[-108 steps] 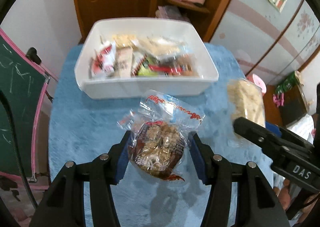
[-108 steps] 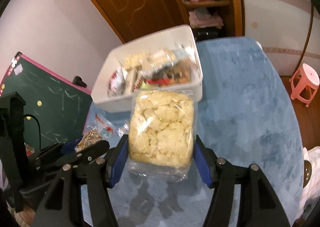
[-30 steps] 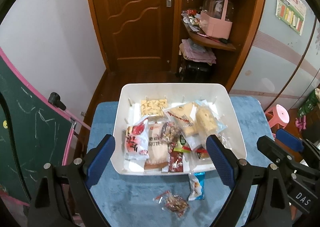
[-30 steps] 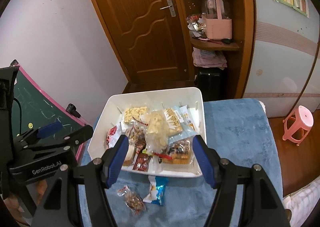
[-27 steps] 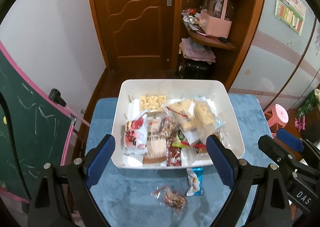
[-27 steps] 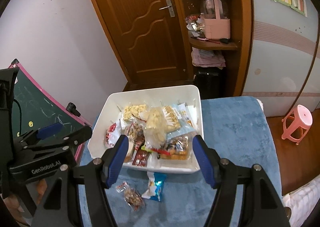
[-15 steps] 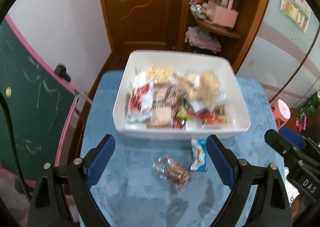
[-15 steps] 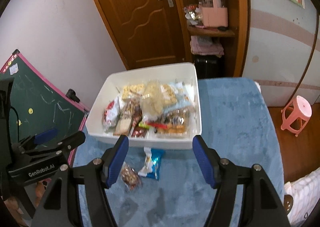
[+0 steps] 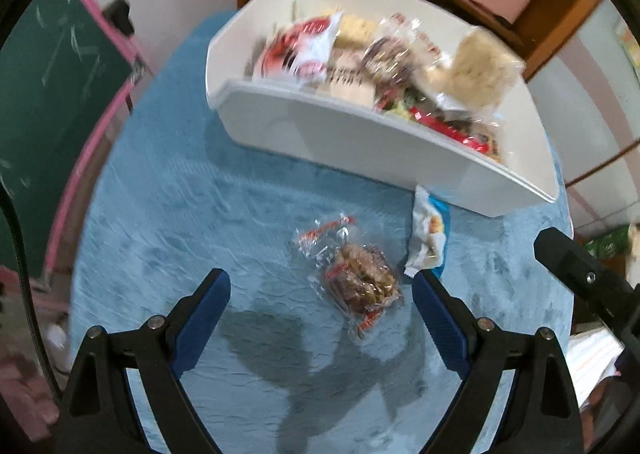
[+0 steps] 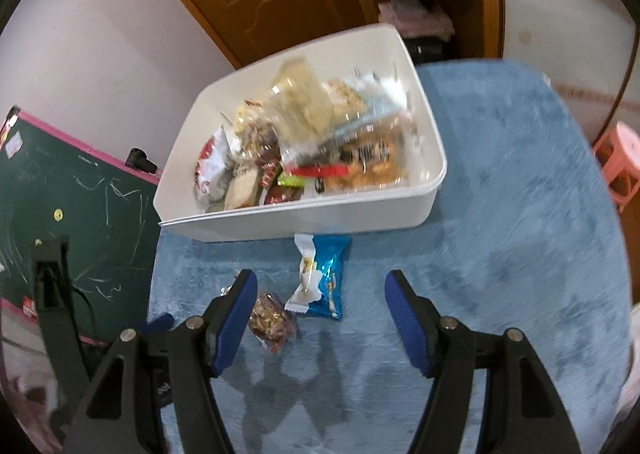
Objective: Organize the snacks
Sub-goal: 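Move both open tools back to the last two snacks on the table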
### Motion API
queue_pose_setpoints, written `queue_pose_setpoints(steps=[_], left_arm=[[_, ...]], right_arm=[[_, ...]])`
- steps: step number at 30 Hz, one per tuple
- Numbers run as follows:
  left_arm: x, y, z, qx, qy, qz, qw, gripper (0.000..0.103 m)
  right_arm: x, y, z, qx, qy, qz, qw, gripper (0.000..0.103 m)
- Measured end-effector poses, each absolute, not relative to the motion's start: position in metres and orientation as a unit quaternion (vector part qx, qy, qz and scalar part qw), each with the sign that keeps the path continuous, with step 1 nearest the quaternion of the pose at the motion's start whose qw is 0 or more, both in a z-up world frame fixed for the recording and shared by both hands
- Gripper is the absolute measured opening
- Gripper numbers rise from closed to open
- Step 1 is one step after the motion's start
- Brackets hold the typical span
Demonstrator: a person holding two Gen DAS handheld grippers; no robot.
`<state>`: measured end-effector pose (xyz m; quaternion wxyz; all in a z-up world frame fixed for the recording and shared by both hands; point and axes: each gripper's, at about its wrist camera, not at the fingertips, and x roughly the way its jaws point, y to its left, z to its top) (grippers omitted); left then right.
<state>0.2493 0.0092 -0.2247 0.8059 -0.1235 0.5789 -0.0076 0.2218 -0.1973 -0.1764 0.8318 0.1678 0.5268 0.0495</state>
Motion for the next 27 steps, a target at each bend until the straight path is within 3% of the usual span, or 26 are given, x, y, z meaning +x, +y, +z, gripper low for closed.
queue_pose_setpoints(steps=[11, 17, 20, 23, 27], left_arm=[[0.263, 0.006, -0.268, -0.159, 0.602, -0.003, 0.783, 0.092], [0.266, -0.008, -0.279, -0.146, 0.61, -0.007, 0.779, 0.092], [0.266, -0.01, -0.28, -0.143, 0.608, -0.012, 0.781, 0.092], [0.269, -0.012, -0.281, -0.138, 0.607, -0.015, 0.782, 0.092], [0.274, -0.016, -0.282, -0.137, 0.608, -0.017, 0.782, 0.092]], right_arm=[[0.252, -0.188, -0.232, 0.192, 0.576, 0.047, 0.793, 0.066], [0.268, -0.177, -0.26, 0.193, 0.599, 0.047, 0.776, 0.052], [0.272, -0.177, -0.269, 0.202, 0.601, 0.044, 0.772, 0.05], [0.274, -0.172, -0.268, 0.174, 0.598, 0.047, 0.781, 0.034], [0.27, -0.171, -0.264, 0.152, 0.594, 0.051, 0.789, 0.03]])
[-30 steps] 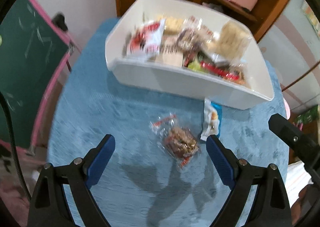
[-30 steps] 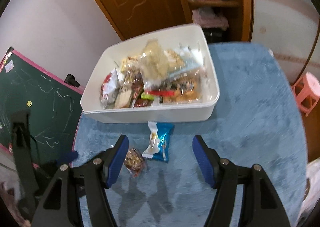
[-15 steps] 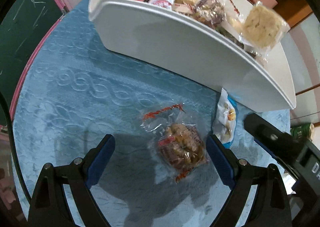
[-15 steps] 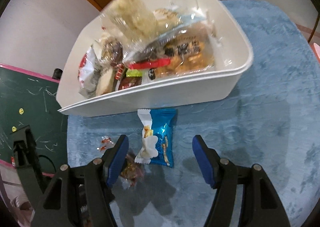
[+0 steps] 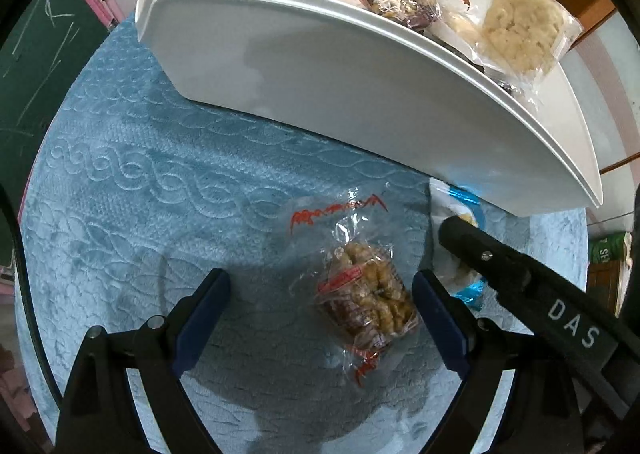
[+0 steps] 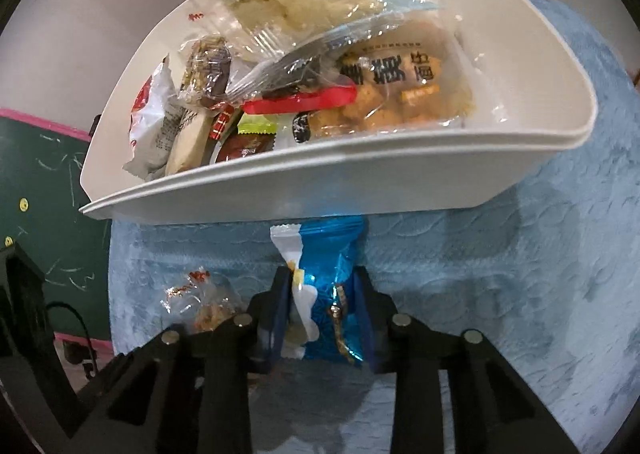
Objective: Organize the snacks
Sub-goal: 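Move both open tools back to the last two snacks on the table, then grasp the blue-and-white wrapped cake with the right tool while the left tool grasps the clear nut bag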
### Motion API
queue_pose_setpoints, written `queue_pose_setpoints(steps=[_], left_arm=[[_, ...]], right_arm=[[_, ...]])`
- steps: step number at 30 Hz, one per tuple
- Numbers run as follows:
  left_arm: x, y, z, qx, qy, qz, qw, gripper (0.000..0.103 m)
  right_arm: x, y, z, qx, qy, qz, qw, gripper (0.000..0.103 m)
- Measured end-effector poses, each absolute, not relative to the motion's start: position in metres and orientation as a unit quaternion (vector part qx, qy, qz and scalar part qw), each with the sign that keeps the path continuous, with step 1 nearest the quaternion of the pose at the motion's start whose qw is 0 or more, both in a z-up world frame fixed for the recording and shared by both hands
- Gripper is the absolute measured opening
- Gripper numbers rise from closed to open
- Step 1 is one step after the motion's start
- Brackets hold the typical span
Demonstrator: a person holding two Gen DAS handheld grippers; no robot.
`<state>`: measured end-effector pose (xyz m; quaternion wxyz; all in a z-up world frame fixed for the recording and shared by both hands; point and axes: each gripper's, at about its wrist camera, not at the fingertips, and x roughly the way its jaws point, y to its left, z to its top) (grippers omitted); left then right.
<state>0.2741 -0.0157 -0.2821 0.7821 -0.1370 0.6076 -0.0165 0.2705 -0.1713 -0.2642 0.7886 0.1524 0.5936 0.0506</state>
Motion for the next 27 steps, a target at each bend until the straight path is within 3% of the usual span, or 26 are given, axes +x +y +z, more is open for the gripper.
queue_pose_setpoints(steps=[3, 6, 8, 9, 20, 27], left_arm=[[0.276, -0.019, -0.28, -0.136, 0.608, -0.021, 0.782, 0.088], [0.271, -0.023, -0.274, -0.136, 0.606, -0.039, 0.783, 0.071], [0.269, -0.031, -0.27, -0.132, 0.605, -0.055, 0.784, 0.051], [0.268, -0.034, -0.268, -0.132, 0.604, -0.062, 0.783, 0.047], [0.242, -0.063, -0.247, -0.05, 0.604, -0.065, 0.793, 0.044], [0.214, -0.075, -0.196, -0.016, 0.577, -0.069, 0.814, 0.044]], right_arm=[[0.266, -0.177, -0.261, 0.145, 0.588, 0.038, 0.795, 0.03], [0.259, -0.191, -0.259, 0.15, 0.588, 0.028, 0.795, 0.03], [0.252, -0.2, -0.258, 0.154, 0.588, 0.024, 0.794, 0.03], [0.249, -0.202, -0.257, 0.156, 0.588, 0.024, 0.793, 0.03], [0.21, -0.195, -0.245, 0.134, 0.581, 0.032, 0.802, 0.029], [0.183, -0.191, -0.207, 0.122, 0.552, 0.051, 0.823, 0.029]])
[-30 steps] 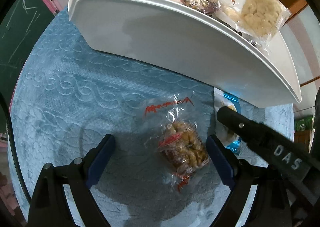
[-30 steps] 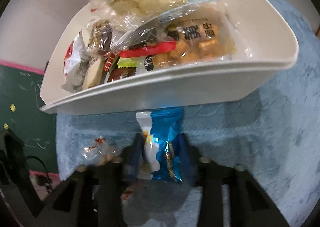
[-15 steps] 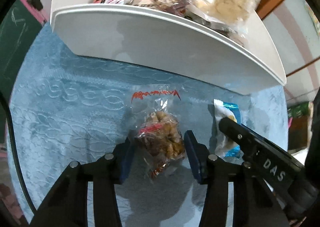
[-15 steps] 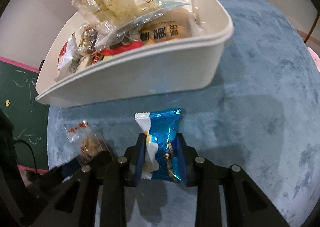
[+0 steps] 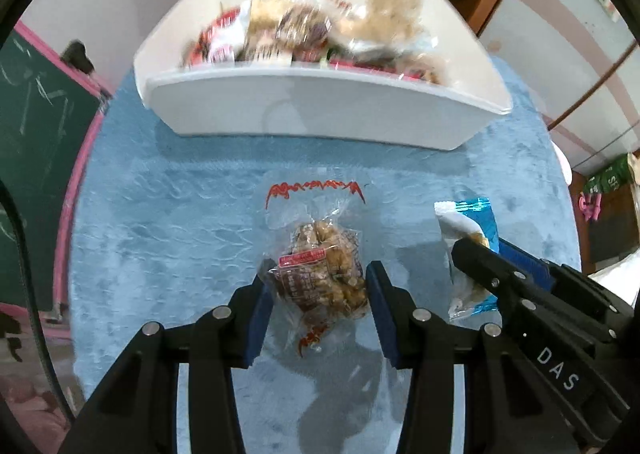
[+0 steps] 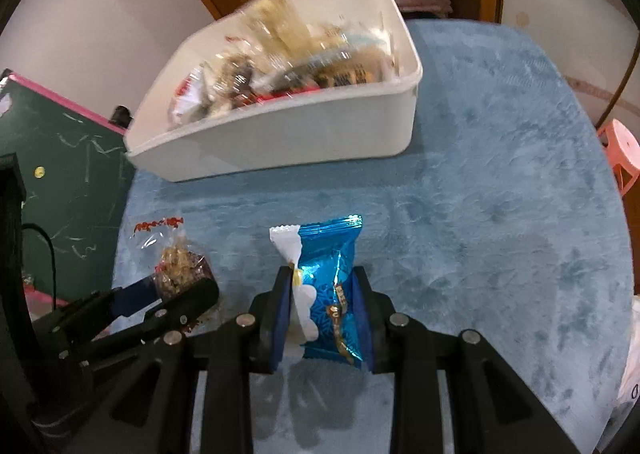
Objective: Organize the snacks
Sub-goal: 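Grasp the blue-and-white wrapped cake with the right tool while the left tool grasps the clear nut bag, then carry both snacks over the white bin and open both tools to drop them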
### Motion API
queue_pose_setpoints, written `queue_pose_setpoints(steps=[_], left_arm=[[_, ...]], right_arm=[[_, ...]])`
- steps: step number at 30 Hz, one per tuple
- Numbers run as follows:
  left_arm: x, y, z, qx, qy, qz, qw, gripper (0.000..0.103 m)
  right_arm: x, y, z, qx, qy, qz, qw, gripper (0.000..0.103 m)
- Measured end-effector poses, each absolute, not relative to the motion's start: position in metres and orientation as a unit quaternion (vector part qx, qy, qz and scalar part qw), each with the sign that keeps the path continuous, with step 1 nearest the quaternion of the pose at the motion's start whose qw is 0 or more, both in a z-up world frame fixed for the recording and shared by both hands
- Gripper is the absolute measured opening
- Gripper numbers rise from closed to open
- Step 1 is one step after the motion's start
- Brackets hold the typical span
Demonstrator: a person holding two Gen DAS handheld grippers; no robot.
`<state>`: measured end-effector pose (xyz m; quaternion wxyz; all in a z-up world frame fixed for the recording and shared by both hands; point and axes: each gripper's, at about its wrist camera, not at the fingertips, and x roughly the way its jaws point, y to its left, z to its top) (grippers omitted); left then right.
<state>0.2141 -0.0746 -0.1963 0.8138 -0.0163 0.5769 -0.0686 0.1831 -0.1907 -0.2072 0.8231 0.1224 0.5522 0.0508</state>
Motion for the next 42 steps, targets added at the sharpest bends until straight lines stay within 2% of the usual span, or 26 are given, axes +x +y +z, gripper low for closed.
queue_pose_setpoints(steps=[14, 27, 35, 42], left_arm=[[0.21, -0.046, -0.081, 0.003, 0.489, -0.06, 0.87, 0.044], [0.271, -0.031, 0.004, 0.027, 0.409, -0.05, 0.911, 0.044], [0.329, -0.026, 0.032, 0.038, 0.378, -0.043, 0.924, 0.045], [0.375, -0.023, 0.017, 0.04, 0.395, -0.034, 0.917, 0.045]], right_arm=[[0.167, -0.196, -0.099, 0.116, 0.458, 0.079, 0.878, 0.029], [0.223, -0.196, 0.003, 0.084, 0.344, 0.078, 0.932, 0.029], [0.267, -0.191, 0.017, 0.069, 0.327, 0.065, 0.94, 0.029], [0.302, -0.19, -0.002, 0.073, 0.347, 0.047, 0.934, 0.029]])
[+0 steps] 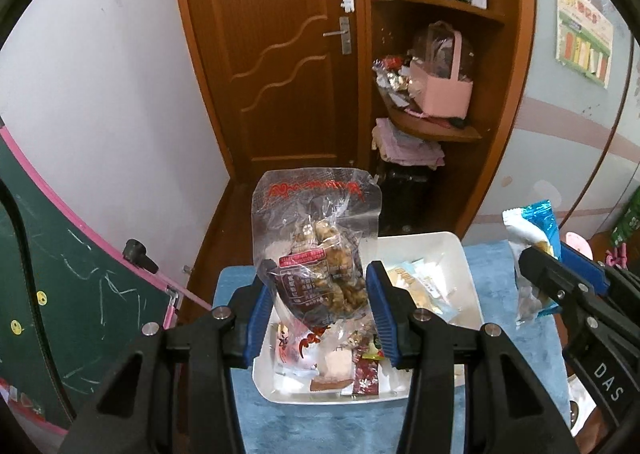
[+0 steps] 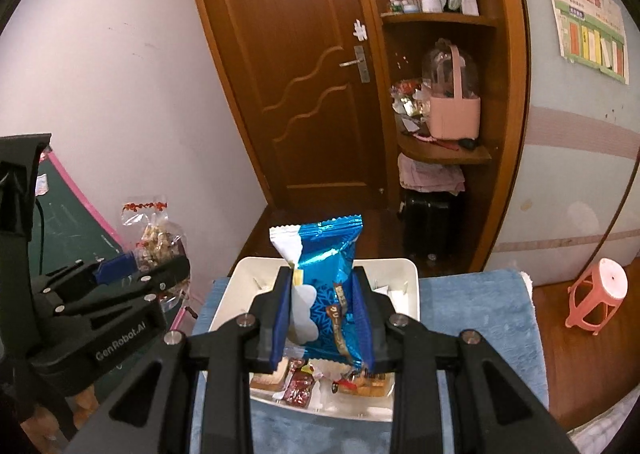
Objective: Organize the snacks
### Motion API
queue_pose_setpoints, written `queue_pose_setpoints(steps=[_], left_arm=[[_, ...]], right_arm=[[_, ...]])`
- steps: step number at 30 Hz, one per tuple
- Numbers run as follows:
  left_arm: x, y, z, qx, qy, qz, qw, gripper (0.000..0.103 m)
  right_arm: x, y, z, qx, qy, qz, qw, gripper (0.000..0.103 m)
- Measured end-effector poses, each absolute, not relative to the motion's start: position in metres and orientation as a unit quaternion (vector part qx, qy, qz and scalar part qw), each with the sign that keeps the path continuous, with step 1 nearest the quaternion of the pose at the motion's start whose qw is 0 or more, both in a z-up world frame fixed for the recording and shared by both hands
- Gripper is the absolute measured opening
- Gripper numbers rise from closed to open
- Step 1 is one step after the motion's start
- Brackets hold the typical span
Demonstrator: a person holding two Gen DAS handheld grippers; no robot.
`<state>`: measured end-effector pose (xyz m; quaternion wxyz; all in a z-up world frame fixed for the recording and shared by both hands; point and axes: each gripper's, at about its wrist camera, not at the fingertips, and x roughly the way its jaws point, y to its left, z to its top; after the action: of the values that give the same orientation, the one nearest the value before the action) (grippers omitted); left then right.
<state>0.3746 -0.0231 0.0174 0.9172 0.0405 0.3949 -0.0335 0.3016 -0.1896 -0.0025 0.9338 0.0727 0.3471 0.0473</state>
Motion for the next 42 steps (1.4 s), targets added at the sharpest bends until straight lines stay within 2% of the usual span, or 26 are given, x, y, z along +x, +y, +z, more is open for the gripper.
queue_pose_setpoints(steps=[4, 5, 7, 14, 15, 16, 17, 18, 19, 20, 23, 42], left_arm=[[0.389, -0.024, -0.002, 0.043, 0.411, -0.033, 0.91, 0.045], [0.391, -0.026, -0.007, 0.043, 0.414, -0.033, 0.909, 0.039], [0.398, -0.026, -0.017, 0.043, 0.424, -0.036, 0.904, 0.021], [0.414, -0.025, -0.043, 0.034, 0.439, -0.036, 0.897, 0.021], [0.415, -0.025, -0.045, 0.037, 0.438, -0.033, 0.898, 0.023], [0.415, -0.025, -0.047, 0.041, 0.437, -0.026, 0.898, 0.033], [0.415, -0.024, -0.049, 0.043, 0.437, -0.022, 0.898, 0.055], [0.415, -0.023, -0.05, 0.04, 0.435, -0.02, 0.9, 0.068], [0.412, -0.022, -0.049, 0.038, 0.43, -0.019, 0.902, 0.087], [0.409, -0.021, -0.047, 0.036, 0.421, -0.015, 0.906, 0.091], [0.403, -0.02, -0.045, 0.04, 0.409, -0.018, 0.911, 0.091], [0.33, -0.029, -0.021, 0.028, 0.424, -0.019, 0.905, 0.091]], right_arm=[[0.318, -0.189, -0.017, 0.077, 0.367, 0.038, 0.926, 0.029], [0.322, -0.189, -0.021, 0.077, 0.373, 0.036, 0.924, 0.029], [0.33, -0.189, -0.029, 0.077, 0.382, 0.033, 0.921, 0.029], [0.347, -0.182, -0.053, 0.067, 0.411, 0.026, 0.909, 0.03], [0.35, -0.182, -0.057, 0.068, 0.419, 0.027, 0.905, 0.03], [0.352, -0.181, -0.062, 0.073, 0.43, 0.03, 0.9, 0.03], [0.354, -0.181, -0.065, 0.076, 0.437, 0.032, 0.896, 0.031], [0.356, -0.181, -0.069, 0.078, 0.445, 0.033, 0.892, 0.035], [0.356, -0.181, -0.072, 0.078, 0.449, 0.03, 0.89, 0.038], [0.355, -0.181, -0.073, 0.079, 0.449, 0.028, 0.889, 0.043], [0.35, -0.184, -0.075, 0.086, 0.446, 0.023, 0.891, 0.051], [0.286, -0.195, -0.055, 0.084, 0.435, 0.022, 0.896, 0.052]])
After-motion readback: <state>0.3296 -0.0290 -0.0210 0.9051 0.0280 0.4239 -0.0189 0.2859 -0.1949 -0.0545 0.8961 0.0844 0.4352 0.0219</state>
